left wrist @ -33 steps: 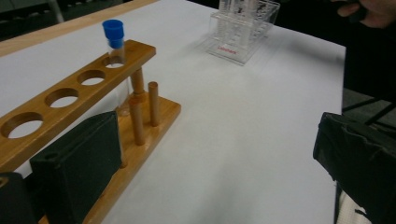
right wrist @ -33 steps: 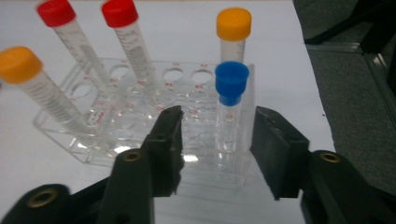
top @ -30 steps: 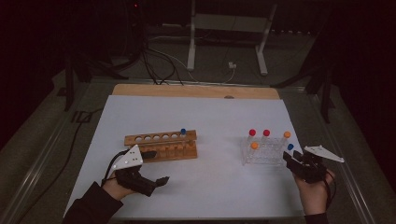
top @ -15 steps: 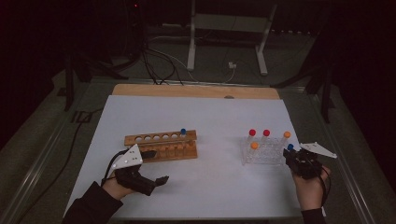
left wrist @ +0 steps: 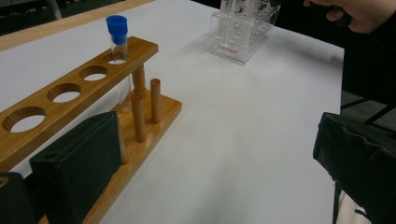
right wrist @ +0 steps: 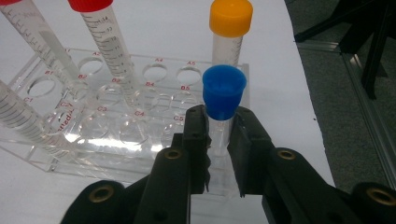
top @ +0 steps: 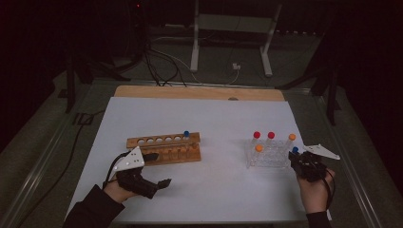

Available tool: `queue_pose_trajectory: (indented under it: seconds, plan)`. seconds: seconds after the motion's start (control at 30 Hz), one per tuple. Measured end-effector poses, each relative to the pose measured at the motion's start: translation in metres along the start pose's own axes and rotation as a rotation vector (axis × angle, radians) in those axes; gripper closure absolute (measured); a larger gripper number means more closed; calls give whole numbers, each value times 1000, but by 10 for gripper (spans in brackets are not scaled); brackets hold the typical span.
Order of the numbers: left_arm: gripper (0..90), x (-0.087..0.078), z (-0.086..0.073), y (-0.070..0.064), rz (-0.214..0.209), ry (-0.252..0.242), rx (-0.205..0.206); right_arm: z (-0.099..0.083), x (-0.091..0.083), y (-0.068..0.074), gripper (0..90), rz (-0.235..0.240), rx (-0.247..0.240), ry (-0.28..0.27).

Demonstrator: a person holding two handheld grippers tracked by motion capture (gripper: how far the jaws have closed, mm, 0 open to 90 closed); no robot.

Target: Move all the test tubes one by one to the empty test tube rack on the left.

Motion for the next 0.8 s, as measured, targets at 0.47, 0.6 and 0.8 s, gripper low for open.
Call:
queue_pose_trajectory:
  seconds: [0.47, 0.6, 0.8]
  plan:
    - [20, -1, 1, 0, -13, -5, -2, 15, -30, 4, 770, 27, -24, -116]
    - [20, -1, 1, 0, -18, -4, -2, 18, -41, 5, 769, 37, -20, -148]
    - [20, -2, 2, -1, -11, -7, 5, 21, -59, 13, 769, 59, -44, -176]
Point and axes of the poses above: each handheld gripper's, and its own axes: x roughly forward along the jaws, z roughly out of its top, y roughly to its left, the point moved 2 cm from there along x, roughly forward along the jaws, and after that the axes turned 14 degrees about x, right-handed, at the moved point
